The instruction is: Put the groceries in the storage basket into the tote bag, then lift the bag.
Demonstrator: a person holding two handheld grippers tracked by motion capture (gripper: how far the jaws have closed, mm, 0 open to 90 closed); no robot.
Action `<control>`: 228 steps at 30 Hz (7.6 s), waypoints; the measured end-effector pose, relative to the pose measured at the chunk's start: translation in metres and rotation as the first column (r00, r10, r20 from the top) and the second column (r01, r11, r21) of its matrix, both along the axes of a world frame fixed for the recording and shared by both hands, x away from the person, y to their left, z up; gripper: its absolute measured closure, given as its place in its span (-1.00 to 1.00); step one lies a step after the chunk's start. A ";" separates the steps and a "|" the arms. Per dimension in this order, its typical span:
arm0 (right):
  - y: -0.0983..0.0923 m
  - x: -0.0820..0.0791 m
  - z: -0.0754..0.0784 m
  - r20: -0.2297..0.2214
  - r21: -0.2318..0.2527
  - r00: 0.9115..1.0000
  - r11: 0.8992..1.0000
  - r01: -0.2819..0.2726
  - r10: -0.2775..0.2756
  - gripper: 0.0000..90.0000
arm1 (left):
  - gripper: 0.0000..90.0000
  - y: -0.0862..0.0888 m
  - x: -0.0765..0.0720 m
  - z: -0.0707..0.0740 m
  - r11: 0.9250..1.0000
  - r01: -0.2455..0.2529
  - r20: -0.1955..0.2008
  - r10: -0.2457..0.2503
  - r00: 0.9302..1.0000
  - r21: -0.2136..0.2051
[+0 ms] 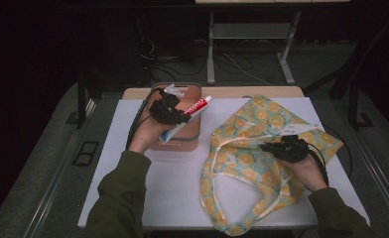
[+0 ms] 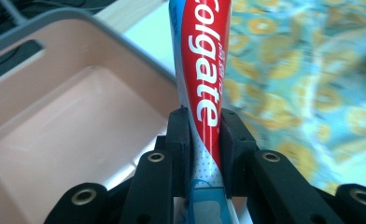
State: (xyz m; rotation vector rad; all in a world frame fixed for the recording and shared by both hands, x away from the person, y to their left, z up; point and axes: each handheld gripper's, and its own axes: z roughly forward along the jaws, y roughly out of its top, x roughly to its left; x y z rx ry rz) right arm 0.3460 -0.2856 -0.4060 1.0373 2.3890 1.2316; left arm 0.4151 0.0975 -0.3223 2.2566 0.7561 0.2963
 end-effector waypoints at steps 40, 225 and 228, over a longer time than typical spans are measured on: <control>-0.007 0.003 0.020 0.051 0.091 0.998 0.996 0.019 -0.023 0.98 | 0.82 -0.155 -0.040 -0.084 0.975 0.219 -0.037 -0.218 0.975 0.025; -0.013 0.059 -0.005 0.059 -0.030 0.984 0.985 0.168 -0.166 0.98 | 0.98 -0.095 0.018 -0.050 0.951 -0.165 0.042 0.182 0.982 -0.262; -0.010 0.063 -0.011 0.039 -0.044 0.985 0.985 0.170 -0.168 0.98 | 0.96 -0.095 0.018 -0.050 0.953 -0.168 0.036 0.182 0.983 -0.254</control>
